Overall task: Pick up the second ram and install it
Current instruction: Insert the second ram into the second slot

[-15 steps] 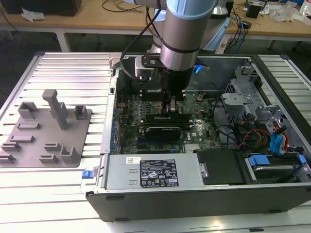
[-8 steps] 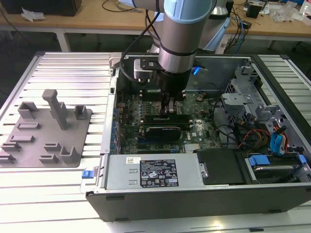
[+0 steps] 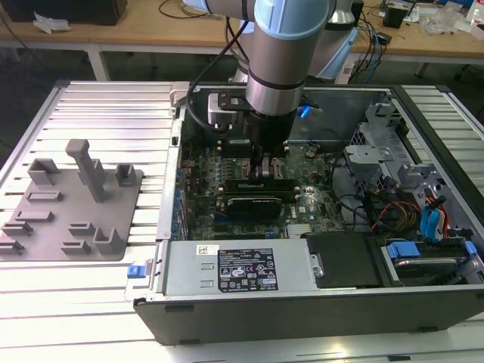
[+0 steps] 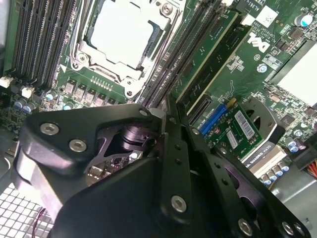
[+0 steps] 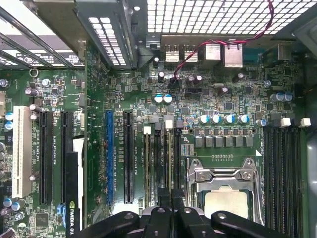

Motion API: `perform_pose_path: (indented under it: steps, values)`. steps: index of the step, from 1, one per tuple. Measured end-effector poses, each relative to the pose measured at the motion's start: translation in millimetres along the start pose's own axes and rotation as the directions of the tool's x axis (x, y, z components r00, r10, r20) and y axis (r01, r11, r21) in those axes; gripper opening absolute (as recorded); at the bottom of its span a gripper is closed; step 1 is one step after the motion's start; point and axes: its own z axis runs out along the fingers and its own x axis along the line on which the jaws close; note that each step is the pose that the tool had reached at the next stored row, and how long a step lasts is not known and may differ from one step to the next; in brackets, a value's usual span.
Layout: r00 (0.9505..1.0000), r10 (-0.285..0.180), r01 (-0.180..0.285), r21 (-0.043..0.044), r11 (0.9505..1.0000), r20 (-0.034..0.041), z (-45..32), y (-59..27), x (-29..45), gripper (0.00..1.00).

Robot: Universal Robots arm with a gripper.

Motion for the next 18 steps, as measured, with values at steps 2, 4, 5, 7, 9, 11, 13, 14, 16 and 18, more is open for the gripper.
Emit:
perform_pose_path:
  steps: [2, 4, 5, 7, 9, 11, 13, 14, 16, 18]
  values:
    - [1.0, 0.0, 0.0, 0.0002, 1.0, 0.0013, 0.5, 0.0, -0.1, 0.09]
    - [1.0, 0.0, 0.0, 0.0001, 1.0, 0.0025, 0.9, 0.0, -0.1, 0.09]
    - [1.0, 0.0, 0.0, 0.0001, 1.0, 0.0034, 1.4, -0.1, -0.2, 0.09]
    - [1.0, 0.0, 0.0, 0.0001, 1.0, 0.0035, 1.6, -0.1, -0.2, 0.09]
    - [1.0, 0.0, 0.0, 0.0001, 1.0, 0.0036, 1.6, -0.1, -0.2, 0.09]
    - [1.0, 0.0, 0.0, 0.0001, 1.0, 0.004, 1.7, -0.4, -0.2, 0.09]
    - [1.0, 0.0, 0.0, 0.0003, 1.0, 0.0046, 2.7, -0.4, -0.2, 0.09]
    - [1.0, 0.0, 0.0, 0.0, 1.0, 0.0041, 2.8, -0.4, -0.2, 0.09]
    - [1.0, 0.0, 0.0, 0.0001, 1.0, 0.0044, 3.0, -0.4, -0.2, 0.09]
    - [1.0, 0.0, 0.0, 0.0002, 1.0, 0.0046, 3.7, -0.4, -0.2, 0.09]
